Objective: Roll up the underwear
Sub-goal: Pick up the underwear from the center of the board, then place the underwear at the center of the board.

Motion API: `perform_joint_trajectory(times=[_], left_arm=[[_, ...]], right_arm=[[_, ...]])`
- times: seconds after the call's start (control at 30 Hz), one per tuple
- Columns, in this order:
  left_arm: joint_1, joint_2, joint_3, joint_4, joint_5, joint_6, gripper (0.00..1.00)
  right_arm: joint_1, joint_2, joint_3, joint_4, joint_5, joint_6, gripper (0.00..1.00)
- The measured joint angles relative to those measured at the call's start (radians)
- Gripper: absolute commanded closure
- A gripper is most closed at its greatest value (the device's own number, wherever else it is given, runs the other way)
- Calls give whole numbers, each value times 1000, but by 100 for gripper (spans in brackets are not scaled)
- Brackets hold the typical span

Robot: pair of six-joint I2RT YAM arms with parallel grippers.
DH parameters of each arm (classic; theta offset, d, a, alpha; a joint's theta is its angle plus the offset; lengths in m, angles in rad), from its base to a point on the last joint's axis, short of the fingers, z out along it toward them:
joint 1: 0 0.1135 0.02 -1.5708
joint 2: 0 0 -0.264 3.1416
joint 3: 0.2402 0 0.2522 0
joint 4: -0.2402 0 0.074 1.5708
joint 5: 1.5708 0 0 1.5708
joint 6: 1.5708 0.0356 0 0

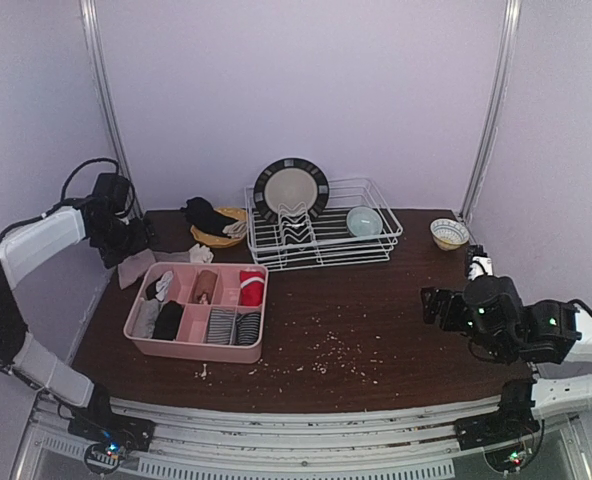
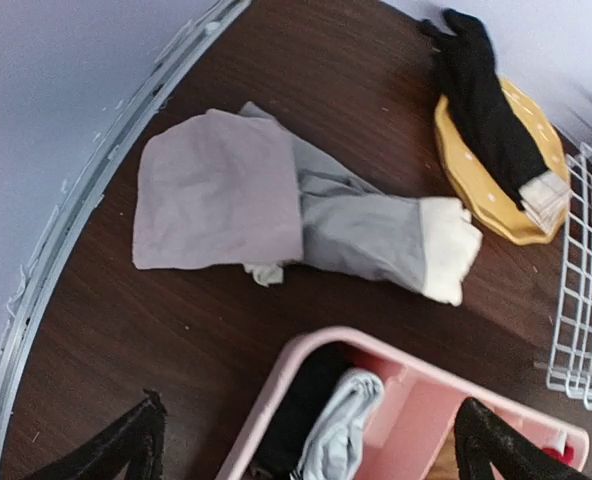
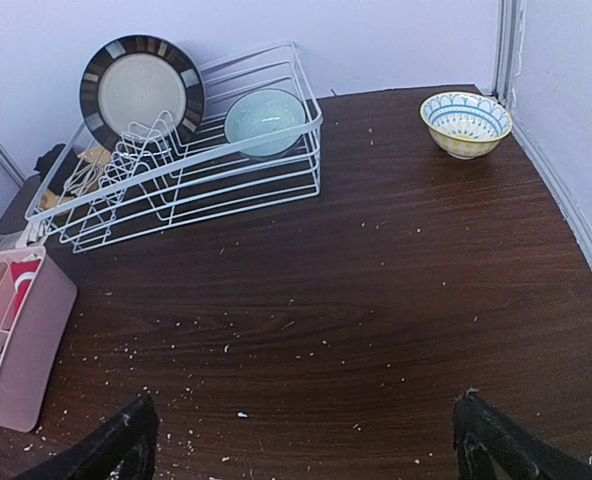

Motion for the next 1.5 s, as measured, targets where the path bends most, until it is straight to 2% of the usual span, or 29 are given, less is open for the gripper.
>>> perform_joint_trajectory(times=[0.1, 0.3, 0.4, 0.47, 0.6, 0.8, 0.93, 1.03, 1.1, 1.23, 1.37, 1.5], left_arm=[[102, 121, 38, 27, 26, -42, 5], [222, 395, 148, 63, 87, -92, 13], [253, 511, 190, 77, 109, -109, 24], [262, 570, 212, 84, 122, -119, 40], [263, 624, 270, 105, 161, -124, 100], [255, 603, 274, 139, 181, -107, 100], [221, 425, 234, 119, 150, -61, 100], [99, 149, 234, 132, 109, 4, 100], [-46, -42, 259, 151, 102, 47, 100], [-357, -280, 311, 198, 153, 96, 100], [-597, -298, 292, 217, 182, 101, 100], [-860, -59, 257, 225, 183, 106, 100]], right_arm=[[0, 8, 3, 7, -29, -14, 0], [-2, -10, 28, 12, -61, -35, 0], [-2, -43, 45, 12, -71, -42, 0], [-2, -64, 54, 12, -72, -45, 0], [-2, -87, 67, 11, -72, -55, 0], [-3, -86, 91, 14, -67, -98, 0], [-3, -86, 92, 17, -66, -131, 0], [-3, -86, 100, 18, -68, -155, 0], [-5, -85, 108, 19, -71, -166, 0], [-6, -80, 125, 13, -92, -174, 0], [-6, -70, 146, -14, -125, -170, 0], [-6, -65, 153, -58, -152, -143, 0]])
